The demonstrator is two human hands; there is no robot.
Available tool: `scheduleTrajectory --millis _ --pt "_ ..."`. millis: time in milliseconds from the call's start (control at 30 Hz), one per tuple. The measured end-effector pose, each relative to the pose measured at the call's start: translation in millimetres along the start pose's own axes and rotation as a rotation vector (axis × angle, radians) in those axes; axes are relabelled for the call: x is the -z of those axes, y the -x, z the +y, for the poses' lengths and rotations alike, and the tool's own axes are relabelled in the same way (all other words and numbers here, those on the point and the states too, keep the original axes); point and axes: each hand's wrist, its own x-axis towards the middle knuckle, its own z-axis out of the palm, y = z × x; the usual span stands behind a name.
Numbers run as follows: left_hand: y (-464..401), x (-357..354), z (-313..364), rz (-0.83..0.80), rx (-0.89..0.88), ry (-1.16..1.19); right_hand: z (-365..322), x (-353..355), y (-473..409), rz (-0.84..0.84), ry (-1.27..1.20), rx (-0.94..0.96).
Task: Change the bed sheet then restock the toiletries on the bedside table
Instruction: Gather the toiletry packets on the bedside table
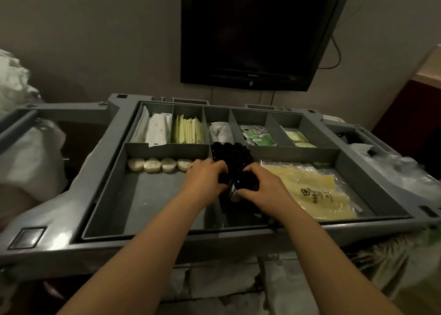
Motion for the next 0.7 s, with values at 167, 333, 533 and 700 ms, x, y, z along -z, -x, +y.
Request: scheduleTrajectory --millis 167,333,533,700 --pt "-6.9 -1.6 3.6 0.079 0.063 -0.096 4.7 -6.0 -10.3 -0.056 0.262 0.102" --pt "-9.8 -3.8 3.6 0.059 0.097 -0.045 3.6 -11.8 -20.3 -0.003 0.459 0.124" --pt "-2.8 -4.1 -0.3 0.049 0.134 0.202 8.5 -21.3 -24.5 0.031 0.507 0.024" --pt "0.5 -14.4 2.4 -0.007 0.133 0.219 13.9 -22.3 -26.4 -0.054 0.49 -0.053"
